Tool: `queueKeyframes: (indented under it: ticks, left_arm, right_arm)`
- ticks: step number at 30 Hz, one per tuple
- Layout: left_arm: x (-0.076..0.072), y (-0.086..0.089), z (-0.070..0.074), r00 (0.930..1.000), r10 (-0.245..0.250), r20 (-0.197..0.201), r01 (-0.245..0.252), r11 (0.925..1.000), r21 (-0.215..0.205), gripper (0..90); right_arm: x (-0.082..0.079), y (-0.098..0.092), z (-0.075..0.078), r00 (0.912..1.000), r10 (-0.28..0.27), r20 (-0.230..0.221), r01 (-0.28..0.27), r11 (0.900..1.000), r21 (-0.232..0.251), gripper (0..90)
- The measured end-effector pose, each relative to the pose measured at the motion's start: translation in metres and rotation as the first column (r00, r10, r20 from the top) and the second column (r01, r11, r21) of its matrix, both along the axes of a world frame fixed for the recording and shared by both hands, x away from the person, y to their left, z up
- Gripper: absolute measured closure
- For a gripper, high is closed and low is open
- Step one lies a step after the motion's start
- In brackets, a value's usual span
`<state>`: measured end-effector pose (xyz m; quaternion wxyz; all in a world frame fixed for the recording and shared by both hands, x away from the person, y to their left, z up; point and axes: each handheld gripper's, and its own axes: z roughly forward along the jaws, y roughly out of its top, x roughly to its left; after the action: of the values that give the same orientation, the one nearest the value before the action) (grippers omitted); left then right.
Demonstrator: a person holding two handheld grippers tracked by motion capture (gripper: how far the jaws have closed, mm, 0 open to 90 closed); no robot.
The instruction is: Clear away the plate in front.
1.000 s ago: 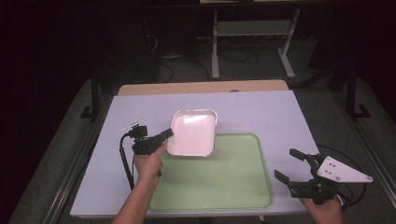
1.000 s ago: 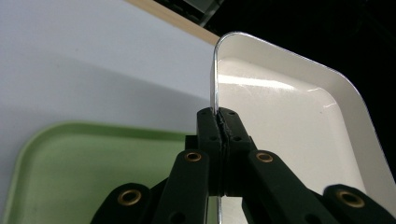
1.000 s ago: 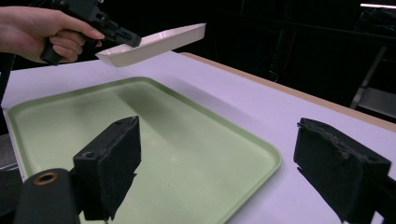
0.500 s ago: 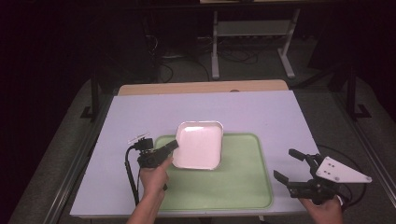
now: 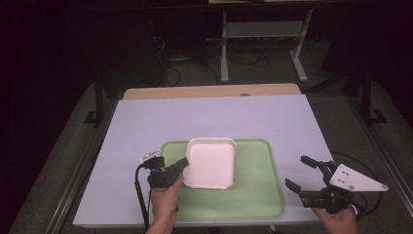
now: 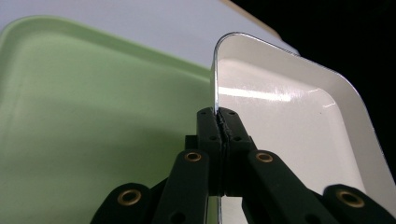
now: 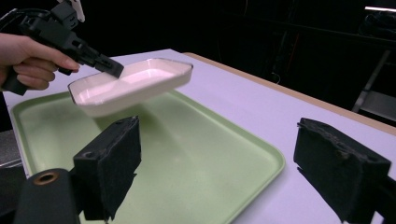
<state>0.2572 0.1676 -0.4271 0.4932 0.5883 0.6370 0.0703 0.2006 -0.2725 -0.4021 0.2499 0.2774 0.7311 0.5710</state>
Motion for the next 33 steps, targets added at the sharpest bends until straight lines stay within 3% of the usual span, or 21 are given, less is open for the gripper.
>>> queueKeyframes:
  ticks: [3,7,15,22,23,27,33]
  left_arm:
    - [-0.005,-0.006,-0.01,0.9988,-0.018,-0.045,0.018,0.9998,0.004,88.8]
    - [-0.006,-0.012,-0.015,0.9978,-0.028,-0.06,0.031,0.9982,0.052,88.8]
    - [-0.003,-0.012,-0.022,0.9954,0.016,-0.095,-0.005,0.9931,0.117,88.8]
    - [-0.001,-0.016,-0.026,0.9913,0.031,-0.128,-0.018,0.9946,0.102,87.1]
    - [-0.001,-0.018,-0.026,0.9916,0.033,-0.125,-0.017,0.9923,0.123,87.2]
    - [-0.001,-0.018,-0.026,0.9898,0.051,-0.134,-0.034,0.9914,0.126,87.4]
    - [0.001,-0.015,-0.028,0.9839,0.086,-0.157,-0.073,0.9935,0.087,86.5]
  right_arm:
    - [0.0,0.001,0.0,1.0,0.004,0.0,-0.004,1.0,-0.003,14.0]
    - [0.0,0.0,0.0,1.0,0.005,-0.004,-0.005,1.0,-0.003,14.0]
    - [0.001,0.002,-0.001,0.9999,0.01,-0.004,-0.01,1.0,-0.008,14.0]
    - [0.001,0.003,-0.001,0.9999,0.01,-0.004,-0.01,1.0,-0.007,14.0]
    - [0.001,0.003,-0.001,0.9999,0.011,-0.004,-0.011,1.0,-0.008,14.0]
    - [0.0,0.003,0.0,0.9999,0.013,-0.001,-0.013,1.0,-0.009,14.0]
    - [0.0,0.003,0.0,0.9999,0.014,-0.002,-0.014,1.0,-0.012,14.0]
